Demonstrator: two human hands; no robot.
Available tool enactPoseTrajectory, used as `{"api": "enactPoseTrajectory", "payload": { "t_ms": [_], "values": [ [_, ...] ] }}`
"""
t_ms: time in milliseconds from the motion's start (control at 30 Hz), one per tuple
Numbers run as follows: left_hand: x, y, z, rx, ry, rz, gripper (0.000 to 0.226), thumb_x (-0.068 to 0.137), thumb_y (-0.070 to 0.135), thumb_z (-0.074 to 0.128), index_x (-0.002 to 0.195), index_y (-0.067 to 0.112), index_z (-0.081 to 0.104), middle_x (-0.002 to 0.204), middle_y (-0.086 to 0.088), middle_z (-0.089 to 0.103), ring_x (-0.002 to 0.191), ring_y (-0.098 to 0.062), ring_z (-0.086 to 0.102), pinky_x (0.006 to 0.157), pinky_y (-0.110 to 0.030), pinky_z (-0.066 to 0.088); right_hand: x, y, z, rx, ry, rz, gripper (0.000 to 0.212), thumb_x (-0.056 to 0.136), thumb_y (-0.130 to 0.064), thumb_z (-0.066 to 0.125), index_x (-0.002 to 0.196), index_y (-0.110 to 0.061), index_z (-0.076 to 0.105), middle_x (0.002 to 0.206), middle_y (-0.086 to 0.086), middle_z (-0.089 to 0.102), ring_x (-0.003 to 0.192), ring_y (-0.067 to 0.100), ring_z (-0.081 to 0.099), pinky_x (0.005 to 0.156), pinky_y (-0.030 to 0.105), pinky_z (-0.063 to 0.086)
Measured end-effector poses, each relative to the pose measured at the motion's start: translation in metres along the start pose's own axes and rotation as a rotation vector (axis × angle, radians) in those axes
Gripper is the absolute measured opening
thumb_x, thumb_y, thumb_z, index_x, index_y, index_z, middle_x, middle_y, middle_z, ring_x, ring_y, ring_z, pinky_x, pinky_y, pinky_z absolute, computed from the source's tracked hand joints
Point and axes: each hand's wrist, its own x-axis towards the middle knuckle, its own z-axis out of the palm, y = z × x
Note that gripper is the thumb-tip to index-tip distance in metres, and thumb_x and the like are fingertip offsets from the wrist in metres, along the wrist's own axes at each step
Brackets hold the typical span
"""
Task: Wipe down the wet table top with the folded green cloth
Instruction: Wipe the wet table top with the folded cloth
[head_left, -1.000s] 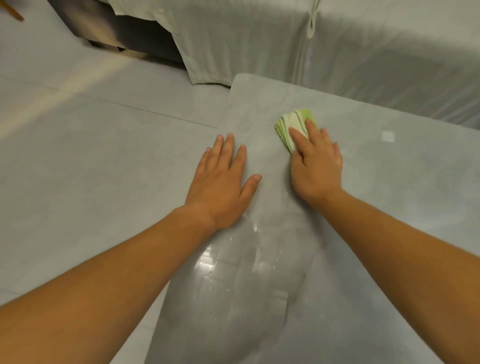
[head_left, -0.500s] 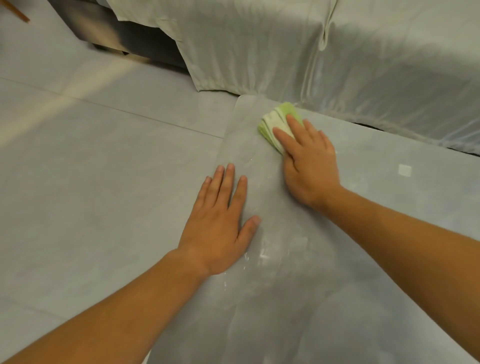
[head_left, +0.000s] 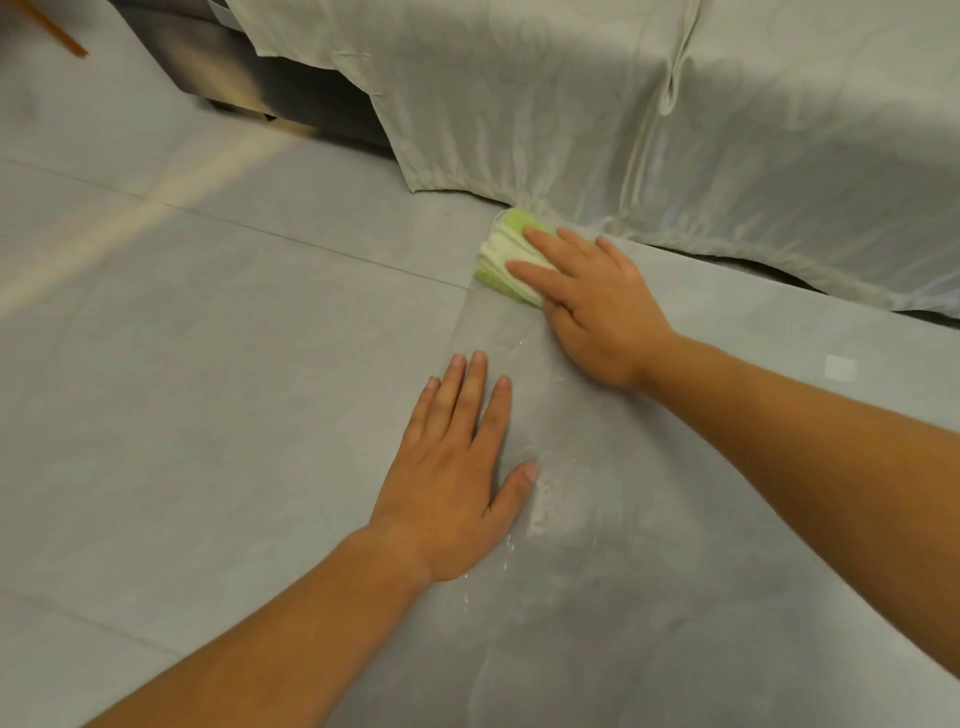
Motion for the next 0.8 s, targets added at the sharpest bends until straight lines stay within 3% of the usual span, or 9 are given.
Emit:
{"api": "enactPoseTrajectory", "payload": {
  "t_ms": [133, 333, 500, 567, 700, 800],
  "values": [
    [0.0, 0.0, 0.001, 0.003, -0.003, -0.007, 0.075, 0.1, 0.061, 0.013, 0.158, 0.019, -0.01, 0.163, -0.005, -0.027, 0.147, -0.017, -0.033, 0.124, -0.043, -0.008, 0.019, -0.017, 0.002, 0.061, 0.097, 0.176, 0.055, 0.096, -0.024, 0.032, 0.148, -0.037, 0.04, 0.164, -0.006, 0.023, 0.152, 0.026, 0.016, 0.123, 0.047, 0.007],
    [-0.001, 0.0, -0.001, -0.06, 0.029, -0.013, 0.081, 0.101, 0.059, 0.02, 0.157, 0.011, -0.014, 0.164, -0.006, -0.024, 0.148, -0.014, -0.03, 0.123, -0.039, -0.009, -0.028, -0.003, 0.005, -0.032, -0.059, -0.241, 0.056, 0.094, -0.02, 0.036, 0.148, -0.033, 0.043, 0.163, -0.001, 0.027, 0.149, 0.032, 0.024, 0.12, 0.051, 0.016],
    [-0.002, -0.002, 0.0, -0.051, 0.024, 0.004, 0.081, 0.1, 0.059, 0.022, 0.157, 0.011, -0.011, 0.165, -0.008, -0.023, 0.149, -0.016, -0.029, 0.123, -0.039, -0.01, -0.014, -0.008, 0.002, 0.085, 0.072, 0.164, 0.053, 0.099, -0.018, 0.037, 0.148, -0.036, 0.04, 0.164, -0.005, 0.022, 0.152, 0.029, 0.015, 0.122, 0.047, 0.004],
    [-0.004, -0.003, -0.001, -0.126, 0.053, 0.006, 0.081, 0.098, 0.059, 0.022, 0.158, 0.009, -0.001, 0.166, -0.009, -0.018, 0.15, -0.016, -0.025, 0.124, -0.04, -0.008, -0.037, -0.032, 0.012, 0.076, 0.087, 0.153, 0.054, 0.097, -0.021, 0.034, 0.149, -0.035, 0.04, 0.164, -0.004, 0.021, 0.152, 0.028, 0.014, 0.123, 0.047, 0.006],
    [-0.03, -0.001, -0.003, -0.156, 0.137, -0.029, 0.072, 0.098, 0.055, 0.024, 0.153, 0.009, 0.024, 0.167, -0.013, 0.004, 0.154, -0.023, -0.003, 0.125, -0.043, 0.005, -0.099, -0.037, 0.019, 0.002, -0.026, -0.087, 0.057, 0.094, -0.022, 0.039, 0.15, -0.033, 0.04, 0.164, -0.004, 0.023, 0.151, 0.028, 0.019, 0.121, 0.047, 0.014],
    [-0.064, 0.002, -0.003, -0.112, 0.055, -0.039, 0.068, 0.101, 0.055, 0.02, 0.156, 0.016, 0.016, 0.167, -0.01, -0.007, 0.152, -0.02, -0.014, 0.125, -0.039, -0.005, -0.098, -0.017, 0.012, -0.009, 0.019, 0.037, 0.055, 0.094, -0.027, 0.032, 0.148, -0.033, 0.042, 0.162, -0.001, 0.027, 0.149, 0.033, 0.024, 0.12, 0.052, 0.018]
  ]
}}
